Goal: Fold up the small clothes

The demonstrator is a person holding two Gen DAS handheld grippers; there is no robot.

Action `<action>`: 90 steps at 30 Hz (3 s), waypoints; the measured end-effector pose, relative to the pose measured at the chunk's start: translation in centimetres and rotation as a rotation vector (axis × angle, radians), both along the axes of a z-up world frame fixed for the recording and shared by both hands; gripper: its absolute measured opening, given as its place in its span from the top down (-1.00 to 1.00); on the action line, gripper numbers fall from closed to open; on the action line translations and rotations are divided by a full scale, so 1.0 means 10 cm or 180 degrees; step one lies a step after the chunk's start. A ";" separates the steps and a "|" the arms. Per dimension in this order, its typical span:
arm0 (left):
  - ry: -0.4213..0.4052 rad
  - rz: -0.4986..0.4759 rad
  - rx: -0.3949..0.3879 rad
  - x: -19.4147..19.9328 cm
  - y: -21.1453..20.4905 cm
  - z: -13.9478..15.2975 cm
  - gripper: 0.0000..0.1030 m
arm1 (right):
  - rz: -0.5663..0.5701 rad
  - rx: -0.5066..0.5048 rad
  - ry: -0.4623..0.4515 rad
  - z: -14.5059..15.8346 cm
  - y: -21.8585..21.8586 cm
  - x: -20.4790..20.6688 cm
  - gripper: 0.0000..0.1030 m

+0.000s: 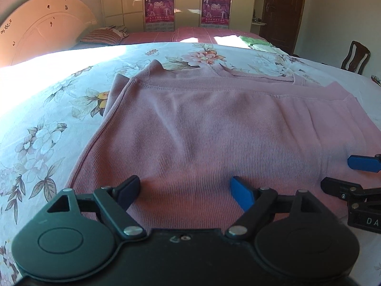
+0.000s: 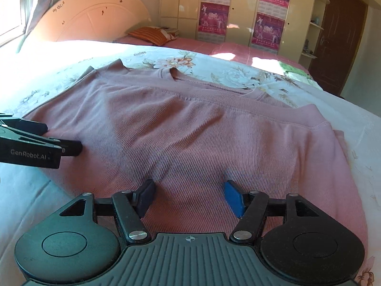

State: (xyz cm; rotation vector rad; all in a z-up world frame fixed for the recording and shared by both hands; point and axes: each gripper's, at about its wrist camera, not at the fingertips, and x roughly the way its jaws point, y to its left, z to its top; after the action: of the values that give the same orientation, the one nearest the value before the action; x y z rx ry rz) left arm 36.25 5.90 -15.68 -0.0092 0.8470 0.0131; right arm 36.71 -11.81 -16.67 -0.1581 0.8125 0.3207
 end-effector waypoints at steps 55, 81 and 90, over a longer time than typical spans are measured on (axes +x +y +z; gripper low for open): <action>-0.0315 0.1267 -0.2691 -0.28 1.25 -0.29 0.78 | -0.0578 -0.0064 -0.0222 -0.05 0.37 0.15 -0.41; -0.0560 -0.0934 -0.1646 0.23 -1.85 0.39 0.80 | -0.1033 0.0883 -0.0230 0.39 -1.87 -0.11 -0.44; -0.0192 -0.1218 -0.1047 0.02 -2.20 0.11 -0.36 | -0.1125 0.1431 -0.0081 0.55 -2.41 -0.27 -0.44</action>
State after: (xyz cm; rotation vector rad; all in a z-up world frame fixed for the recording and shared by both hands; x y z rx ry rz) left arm 36.41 -16.10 -14.53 -0.1556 0.7719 -0.4839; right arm 33.97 -35.94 -11.15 0.3981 0.7094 0.1598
